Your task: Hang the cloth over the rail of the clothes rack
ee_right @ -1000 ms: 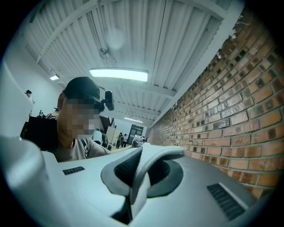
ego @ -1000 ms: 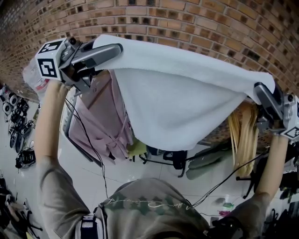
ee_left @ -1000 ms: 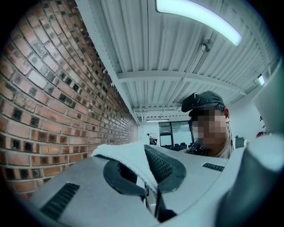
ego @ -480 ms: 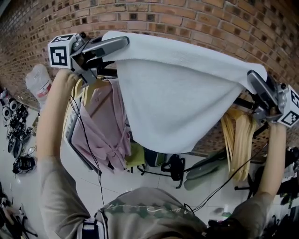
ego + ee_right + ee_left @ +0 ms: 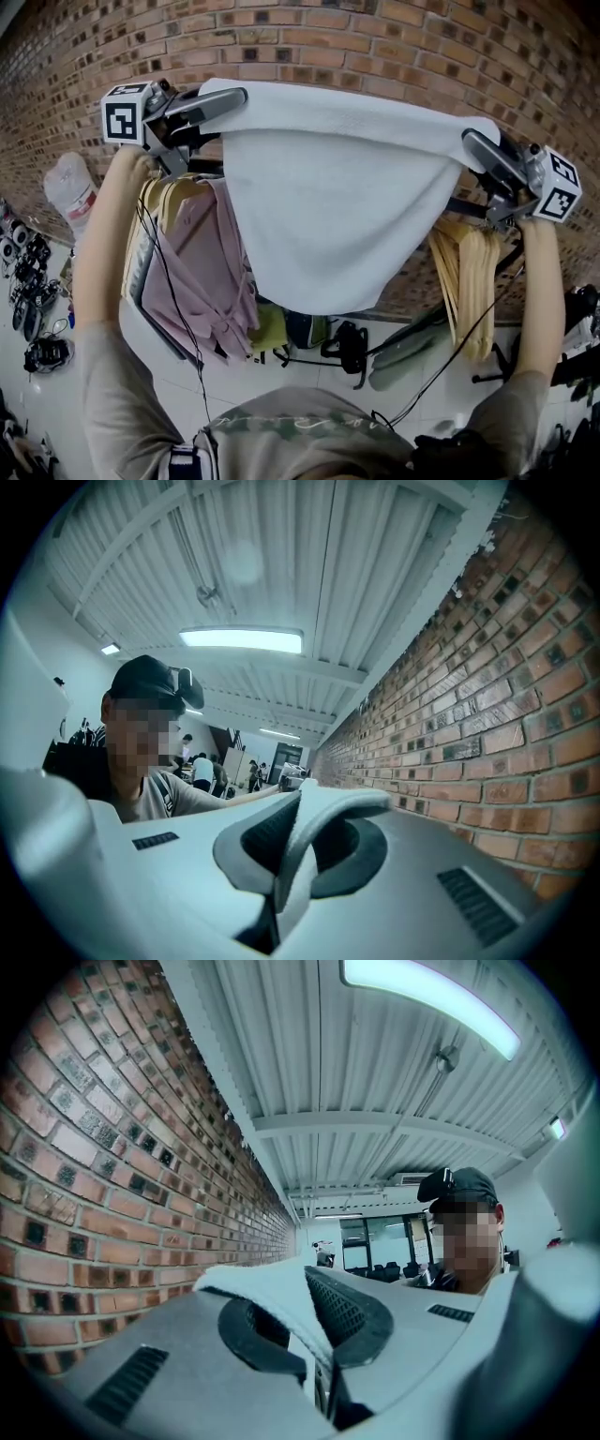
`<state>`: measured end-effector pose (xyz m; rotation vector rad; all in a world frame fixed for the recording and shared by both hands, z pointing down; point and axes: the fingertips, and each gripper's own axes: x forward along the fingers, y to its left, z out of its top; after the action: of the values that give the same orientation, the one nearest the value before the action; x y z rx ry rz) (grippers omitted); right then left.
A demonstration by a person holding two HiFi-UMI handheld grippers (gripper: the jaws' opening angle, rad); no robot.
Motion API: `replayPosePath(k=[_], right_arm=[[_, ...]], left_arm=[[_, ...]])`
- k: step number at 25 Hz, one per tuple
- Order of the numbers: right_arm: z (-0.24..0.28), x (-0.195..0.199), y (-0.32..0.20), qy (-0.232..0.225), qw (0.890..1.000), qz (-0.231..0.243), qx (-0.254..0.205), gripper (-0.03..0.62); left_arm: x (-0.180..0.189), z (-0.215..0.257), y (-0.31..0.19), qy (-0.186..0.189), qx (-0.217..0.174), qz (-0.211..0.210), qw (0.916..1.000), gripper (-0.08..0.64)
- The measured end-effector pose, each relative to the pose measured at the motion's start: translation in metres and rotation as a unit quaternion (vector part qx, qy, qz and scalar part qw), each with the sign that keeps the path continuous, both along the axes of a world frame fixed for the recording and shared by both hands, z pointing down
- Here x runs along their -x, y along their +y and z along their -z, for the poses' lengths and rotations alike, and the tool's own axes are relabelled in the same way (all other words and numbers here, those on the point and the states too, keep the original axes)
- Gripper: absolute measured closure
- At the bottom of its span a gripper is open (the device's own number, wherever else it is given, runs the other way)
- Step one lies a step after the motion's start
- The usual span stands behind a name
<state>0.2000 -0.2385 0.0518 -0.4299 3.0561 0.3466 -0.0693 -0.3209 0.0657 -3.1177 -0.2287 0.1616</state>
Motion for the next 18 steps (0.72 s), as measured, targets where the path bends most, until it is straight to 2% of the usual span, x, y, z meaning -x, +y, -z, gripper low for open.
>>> replayPosePath(k=[4,8,11,15,18], right_arm=[[-0.007,-0.004,-0.003,-0.007,1.0,0.004,0.019,0.574],[-0.001,-0.002,-0.004,-0.004,1.0,0.015,-0.007,0.574],[-0.003,-0.007,-0.01,-0.005,1.0,0.016,0.002,0.574],[0.001,-0.01,-0.022,-0.016,1.0,0.01,0.011,0.574],[0.013,-0.013,-0.033,-0.023,1.0,0.002,0.009,0.574]], left_arm=[[0.0,-0.002,0.001,-0.002,0.002,-0.004,1.0,0.545],[0.002,0.005,-0.001,0.002,-0.001,-0.007,1.0,0.545],[-0.003,0.007,-0.005,0.004,-0.011,-0.01,0.9999,0.545],[-0.004,0.009,-0.011,0.016,-0.05,0.021,0.9984,0.545],[-0.007,0.018,-0.018,0.027,-0.055,0.038,0.9974,0.545]])
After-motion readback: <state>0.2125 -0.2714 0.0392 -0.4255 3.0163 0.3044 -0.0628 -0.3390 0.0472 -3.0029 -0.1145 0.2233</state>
